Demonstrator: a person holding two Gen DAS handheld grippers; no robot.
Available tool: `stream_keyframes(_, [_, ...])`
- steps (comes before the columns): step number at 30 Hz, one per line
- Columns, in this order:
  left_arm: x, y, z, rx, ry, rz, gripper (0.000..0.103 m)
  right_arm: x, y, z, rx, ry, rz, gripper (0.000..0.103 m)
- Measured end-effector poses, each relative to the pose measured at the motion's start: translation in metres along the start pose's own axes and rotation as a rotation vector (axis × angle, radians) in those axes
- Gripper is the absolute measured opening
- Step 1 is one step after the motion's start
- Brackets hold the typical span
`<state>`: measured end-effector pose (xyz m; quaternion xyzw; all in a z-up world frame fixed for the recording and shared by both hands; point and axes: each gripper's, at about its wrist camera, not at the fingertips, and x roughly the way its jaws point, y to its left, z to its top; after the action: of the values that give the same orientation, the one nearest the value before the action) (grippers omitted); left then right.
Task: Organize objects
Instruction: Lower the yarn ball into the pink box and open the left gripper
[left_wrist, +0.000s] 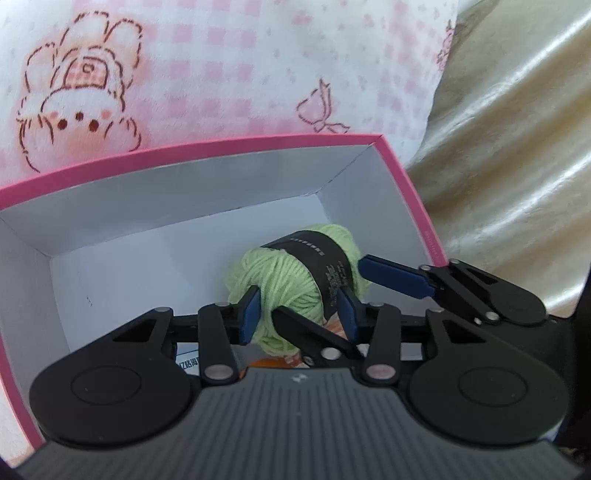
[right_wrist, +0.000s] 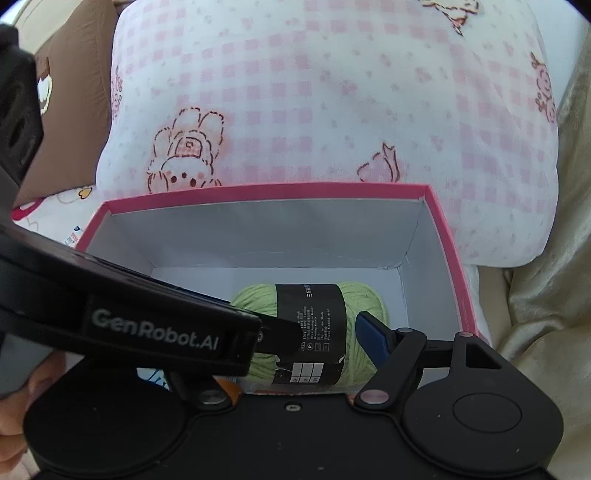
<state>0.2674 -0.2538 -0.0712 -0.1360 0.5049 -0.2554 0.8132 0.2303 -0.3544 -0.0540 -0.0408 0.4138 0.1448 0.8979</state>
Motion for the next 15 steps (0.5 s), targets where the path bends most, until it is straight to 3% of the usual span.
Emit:
stream_keyframes(6, [0.017, -0.004, -0.003, 0.0, -0.003, -0.002, 0.042, 0.001, 0.008, -0.008, -0.063, -0.011, -0.076, 0.066])
stream_keyframes(10, [0.02, -0.004, -0.004, -0.007, -0.005, -0.012, 0.044, 0.002, -0.004, -0.007, -0.019, -0.003, -0.062, 0.068])
stream_keyframes(15, [-0.015, -0.01, -0.006, 0.074, -0.043, 0.037, 0.044, -0.023, -0.009, -0.021, 0.039, -0.027, -0.001, 0.074])
